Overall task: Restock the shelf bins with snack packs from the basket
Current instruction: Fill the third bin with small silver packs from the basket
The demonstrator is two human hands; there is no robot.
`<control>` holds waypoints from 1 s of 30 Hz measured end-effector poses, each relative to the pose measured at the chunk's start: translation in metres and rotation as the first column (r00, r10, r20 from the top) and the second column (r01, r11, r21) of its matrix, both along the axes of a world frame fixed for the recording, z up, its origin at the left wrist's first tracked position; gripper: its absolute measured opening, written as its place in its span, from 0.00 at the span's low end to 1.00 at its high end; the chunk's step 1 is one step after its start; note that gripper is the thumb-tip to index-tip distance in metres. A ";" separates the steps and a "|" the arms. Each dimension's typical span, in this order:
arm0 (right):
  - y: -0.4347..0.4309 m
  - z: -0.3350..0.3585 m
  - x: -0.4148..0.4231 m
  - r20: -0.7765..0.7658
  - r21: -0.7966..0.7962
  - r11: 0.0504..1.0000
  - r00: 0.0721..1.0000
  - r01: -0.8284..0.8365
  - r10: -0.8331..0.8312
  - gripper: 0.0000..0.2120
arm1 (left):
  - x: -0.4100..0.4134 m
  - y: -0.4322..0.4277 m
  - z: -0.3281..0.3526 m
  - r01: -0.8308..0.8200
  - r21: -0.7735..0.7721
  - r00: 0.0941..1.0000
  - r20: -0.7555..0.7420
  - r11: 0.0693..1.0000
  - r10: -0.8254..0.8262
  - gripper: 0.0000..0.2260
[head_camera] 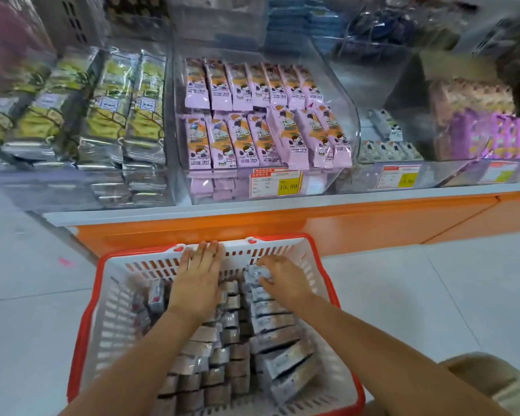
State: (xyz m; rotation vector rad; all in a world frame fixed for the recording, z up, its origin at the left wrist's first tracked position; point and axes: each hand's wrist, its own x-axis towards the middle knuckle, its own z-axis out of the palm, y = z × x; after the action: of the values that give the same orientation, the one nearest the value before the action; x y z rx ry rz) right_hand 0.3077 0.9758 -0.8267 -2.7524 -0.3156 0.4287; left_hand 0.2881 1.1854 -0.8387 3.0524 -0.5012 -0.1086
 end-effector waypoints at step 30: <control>-0.057 0.109 -0.013 0.058 0.712 0.696 0.978 0.098 -0.198 0.06 | -0.009 -0.037 0.061 0.145 -0.312 0.957 0.287 0.939 -0.053 0.22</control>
State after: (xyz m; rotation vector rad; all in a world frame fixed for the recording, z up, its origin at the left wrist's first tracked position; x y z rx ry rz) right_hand 0.2948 0.9188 -0.7181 -2.0143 -0.2206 0.0462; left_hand 0.2793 1.1480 -0.7773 2.7199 -0.6186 0.3654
